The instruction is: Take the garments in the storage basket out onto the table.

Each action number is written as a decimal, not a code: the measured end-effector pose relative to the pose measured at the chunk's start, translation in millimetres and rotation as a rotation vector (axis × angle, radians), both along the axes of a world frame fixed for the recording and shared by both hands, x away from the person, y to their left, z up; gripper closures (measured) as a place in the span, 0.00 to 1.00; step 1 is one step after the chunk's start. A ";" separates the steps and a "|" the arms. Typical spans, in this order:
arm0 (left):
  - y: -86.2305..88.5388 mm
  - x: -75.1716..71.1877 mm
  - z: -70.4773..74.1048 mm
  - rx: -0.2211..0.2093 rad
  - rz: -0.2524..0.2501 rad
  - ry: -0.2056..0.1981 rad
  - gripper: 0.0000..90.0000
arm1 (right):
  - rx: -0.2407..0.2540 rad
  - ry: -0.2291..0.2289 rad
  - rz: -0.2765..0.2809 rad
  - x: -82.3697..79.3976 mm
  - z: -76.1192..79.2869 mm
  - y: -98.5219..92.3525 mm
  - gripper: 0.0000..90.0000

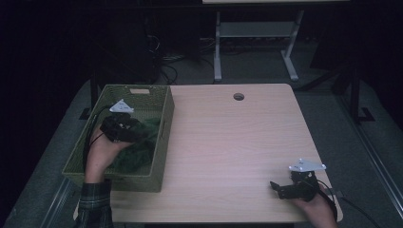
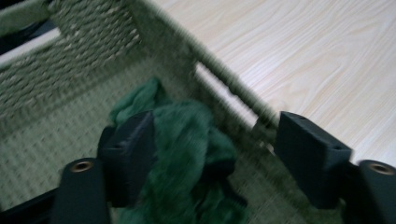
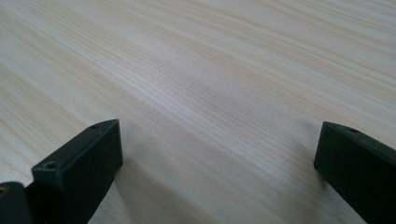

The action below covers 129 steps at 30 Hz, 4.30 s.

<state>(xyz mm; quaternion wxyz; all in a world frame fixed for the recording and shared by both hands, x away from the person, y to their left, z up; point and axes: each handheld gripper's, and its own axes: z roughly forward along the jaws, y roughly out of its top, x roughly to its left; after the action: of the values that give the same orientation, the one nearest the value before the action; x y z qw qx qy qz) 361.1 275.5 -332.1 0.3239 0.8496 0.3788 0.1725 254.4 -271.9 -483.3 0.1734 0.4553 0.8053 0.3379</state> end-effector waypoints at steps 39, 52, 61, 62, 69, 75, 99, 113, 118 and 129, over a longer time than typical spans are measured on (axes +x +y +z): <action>23.2 14.9 -56.8 0.163 0.046 0.215 0.74 | -0.001 0.001 0.002 -0.5 0.0 -0.5 0.01; 36.3 11.8 -37.3 0.044 0.067 0.231 0.88 | -0.001 0.001 0.002 -0.5 0.0 -0.5 0.01; 49.6 9.1 -12.3 -0.057 0.069 0.200 0.89 | -0.001 0.001 0.001 -0.5 0.1 -0.5 0.01; 51.1 8.7 -9.7 -0.061 0.073 0.196 0.89 | -0.001 0.001 0.002 -0.5 0.0 -0.5 0.01; 57.6 3.4 11.5 -0.086 0.072 0.158 0.89 | 0.000 0.000 -0.002 -0.4 0.0 -0.6 0.01; 61.8 0.9 30.7 -0.117 0.068 0.136 0.89 | -0.001 0.000 -0.001 -0.4 0.0 -0.6 0.01; 61.4 -13.3 119.7 -0.227 0.039 -0.022 0.90 | 0.000 0.000 -0.011 -0.3 0.0 -0.8 0.01; 29.2 -8.5 134.7 -0.260 -0.020 -0.062 0.90 | 0.000 0.000 -0.011 -0.3 0.0 -0.8 0.01; 14.6 -5.3 136.0 -0.268 -0.038 -0.062 0.90 | 0.000 0.000 -0.011 -0.3 0.0 -0.8 0.01; -25.8 3.3 132.9 -0.278 -0.093 -0.047 0.90 | 0.000 0.000 -0.010 -0.3 -0.1 -0.8 0.01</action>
<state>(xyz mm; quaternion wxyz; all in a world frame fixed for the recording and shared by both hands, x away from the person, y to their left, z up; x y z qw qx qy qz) 364.5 249.7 -199.3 0.4550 0.8089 0.3514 0.1230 254.1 -272.7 -483.3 0.1751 0.4595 0.8030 0.3367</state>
